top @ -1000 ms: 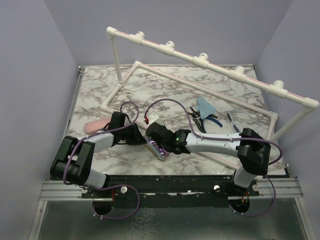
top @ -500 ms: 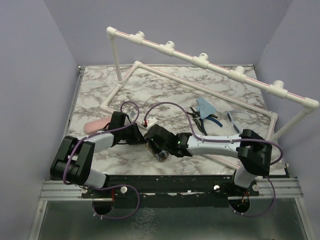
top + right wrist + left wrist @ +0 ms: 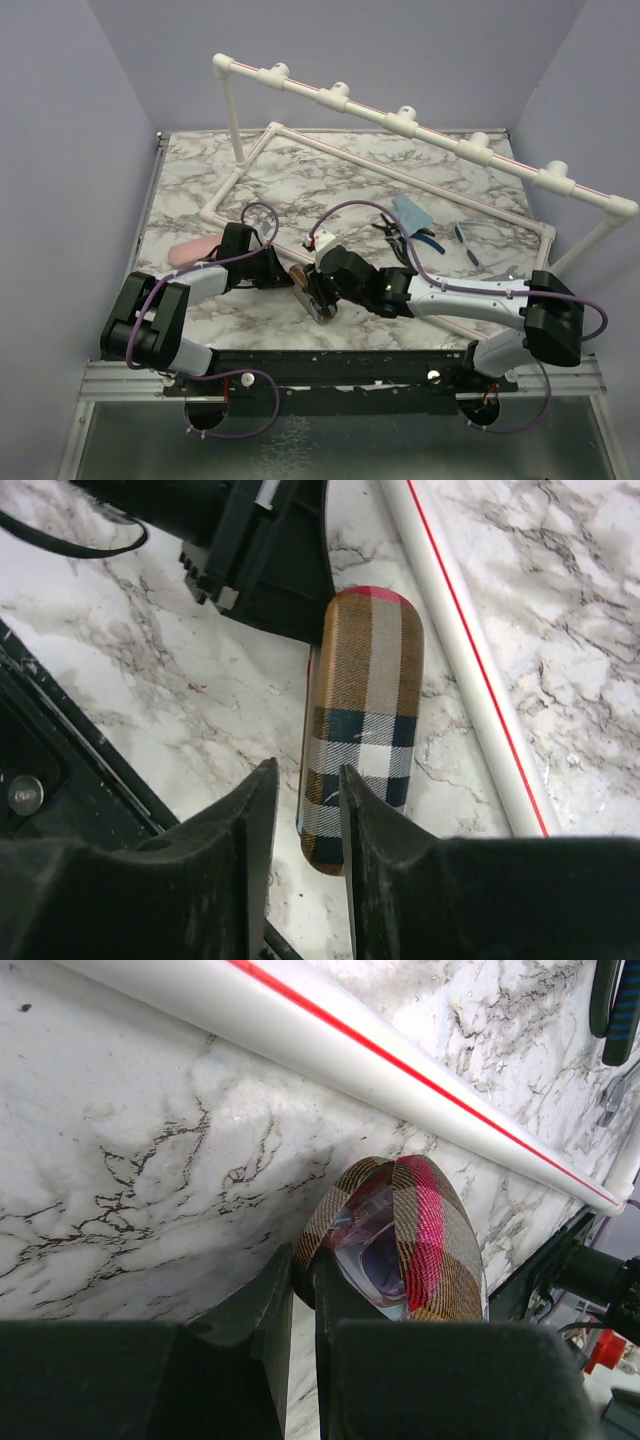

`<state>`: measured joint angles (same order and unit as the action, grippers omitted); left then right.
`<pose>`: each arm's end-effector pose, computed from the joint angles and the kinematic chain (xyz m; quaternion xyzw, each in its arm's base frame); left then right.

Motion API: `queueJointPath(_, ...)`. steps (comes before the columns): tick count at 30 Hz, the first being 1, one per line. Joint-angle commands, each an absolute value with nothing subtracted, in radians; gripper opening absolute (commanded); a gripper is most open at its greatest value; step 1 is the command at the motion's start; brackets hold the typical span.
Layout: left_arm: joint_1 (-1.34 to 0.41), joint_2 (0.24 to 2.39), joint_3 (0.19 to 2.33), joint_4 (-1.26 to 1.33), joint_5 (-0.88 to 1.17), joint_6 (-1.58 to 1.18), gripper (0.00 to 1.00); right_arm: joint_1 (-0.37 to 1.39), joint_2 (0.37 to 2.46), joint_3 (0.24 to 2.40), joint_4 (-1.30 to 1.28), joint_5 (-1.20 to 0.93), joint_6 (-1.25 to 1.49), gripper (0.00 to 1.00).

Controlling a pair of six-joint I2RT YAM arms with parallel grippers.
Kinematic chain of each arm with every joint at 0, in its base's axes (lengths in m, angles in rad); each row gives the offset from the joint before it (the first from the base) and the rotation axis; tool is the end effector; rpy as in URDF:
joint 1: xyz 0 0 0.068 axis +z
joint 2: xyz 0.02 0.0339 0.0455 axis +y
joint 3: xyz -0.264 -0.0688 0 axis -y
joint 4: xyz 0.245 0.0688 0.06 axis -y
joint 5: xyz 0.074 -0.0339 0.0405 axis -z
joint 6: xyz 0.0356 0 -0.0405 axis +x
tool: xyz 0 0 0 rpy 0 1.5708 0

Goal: Organize the sunglasses
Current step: Close the sunglasses case at the center of the board.

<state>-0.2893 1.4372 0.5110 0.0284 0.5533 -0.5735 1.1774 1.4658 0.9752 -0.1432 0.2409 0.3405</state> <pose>0.2295 -0.0878 0.1338 -0.0393 0.9116 -0.3670 0.1807 0.1321 0.2962 0.2492 -0.3104 0.8314 0.2307 0.3990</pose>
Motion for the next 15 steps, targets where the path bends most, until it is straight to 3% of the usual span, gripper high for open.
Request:
queueJointPath(1,-0.292,1.437,0.512,0.035,0.548,-0.538,0.00,1.151,1.500,0.937,-0.093,0.223,0.319,0.29)
queueJointPath(6,-0.291,1.428,0.514,0.031,0.547,-0.537,0.00,1.148,1.619,0.974,-0.060,0.172,0.315,0.10)
queueJointPath(15,-0.291,1.415,0.515,0.028,0.564,-0.538,0.00,1.140,1.758,0.930,0.005,0.165,0.395,0.01)
